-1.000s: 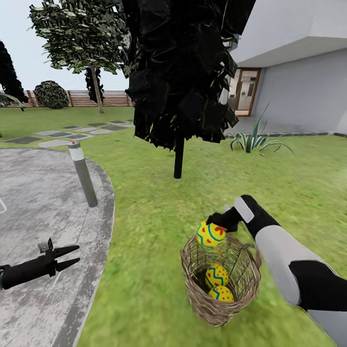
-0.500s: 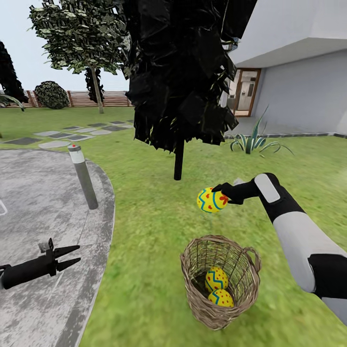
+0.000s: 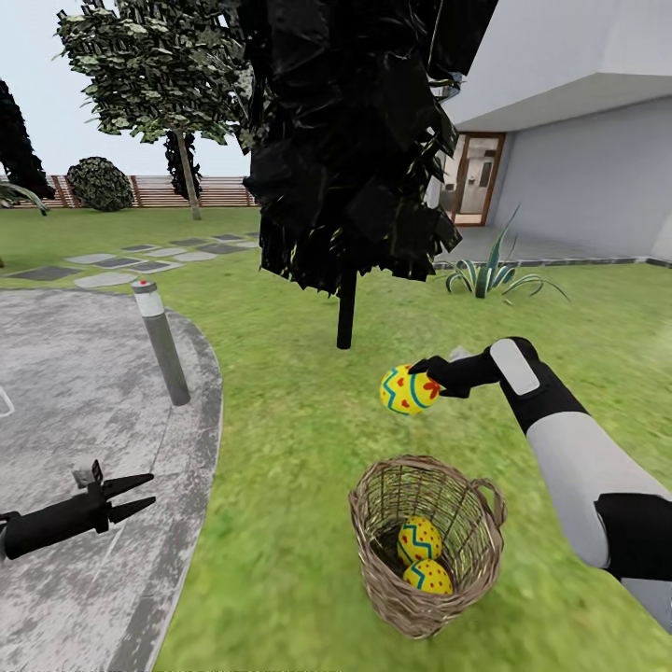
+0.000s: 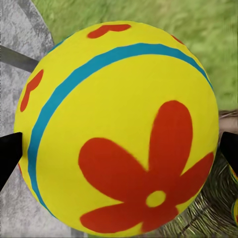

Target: Take the three Easter eggs out of the wicker basket on the lawn in the garden, then place them on the lawn next to a single tree (choose any tree) so that all three eggs are next to the same tree and none are left in the basket.

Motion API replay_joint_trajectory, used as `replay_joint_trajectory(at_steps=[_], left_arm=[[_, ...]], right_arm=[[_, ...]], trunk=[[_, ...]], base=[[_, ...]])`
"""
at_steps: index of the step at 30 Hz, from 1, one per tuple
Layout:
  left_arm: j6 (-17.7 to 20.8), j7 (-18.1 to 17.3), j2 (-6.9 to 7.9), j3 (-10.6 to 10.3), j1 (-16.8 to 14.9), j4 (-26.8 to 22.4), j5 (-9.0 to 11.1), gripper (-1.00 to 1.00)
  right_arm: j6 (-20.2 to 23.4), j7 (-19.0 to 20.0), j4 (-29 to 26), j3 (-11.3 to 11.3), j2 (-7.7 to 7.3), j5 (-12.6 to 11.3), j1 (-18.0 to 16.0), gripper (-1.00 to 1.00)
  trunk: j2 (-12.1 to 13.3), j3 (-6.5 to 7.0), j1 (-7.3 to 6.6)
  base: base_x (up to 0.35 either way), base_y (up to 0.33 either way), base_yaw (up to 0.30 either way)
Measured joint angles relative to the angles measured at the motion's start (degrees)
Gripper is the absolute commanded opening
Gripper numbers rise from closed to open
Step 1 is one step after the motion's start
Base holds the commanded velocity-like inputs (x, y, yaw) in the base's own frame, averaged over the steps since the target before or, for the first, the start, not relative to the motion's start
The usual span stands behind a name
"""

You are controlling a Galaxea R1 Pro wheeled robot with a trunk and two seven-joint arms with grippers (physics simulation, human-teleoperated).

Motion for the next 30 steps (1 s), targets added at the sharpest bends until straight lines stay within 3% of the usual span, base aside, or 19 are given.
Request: replay_joint_trajectory(at_steps=[13,27,30], left_arm=[[0.0,-0.1,0.08,0.2,0.0,0.0,0.0,1.0],[-0.1,-0.2,0.25,0.3,0.0,0.0,0.2,1.0],[0.0,-0.2,0.35,0.3,0.0,0.0,0.4,1.0]], right_arm=[[0.0,0.0,0.3,0.0,0.14,0.1,0.2,-1.0],[0.0,0.0,0.3,0.0,-0.35,0.1,0.3,-1.0],[0.0,0.0,0.3,0.0,-0.38,0.1,0.3,-1.0]], trunk=[[0.0,0.71,0.0],[0.0,1.68,0.0],[1.2,2.42,-0.66]], base=[[-0.079,0.062,-0.17],[-0.001,-0.066,-0.208],[0.0,0.0,-0.208]])
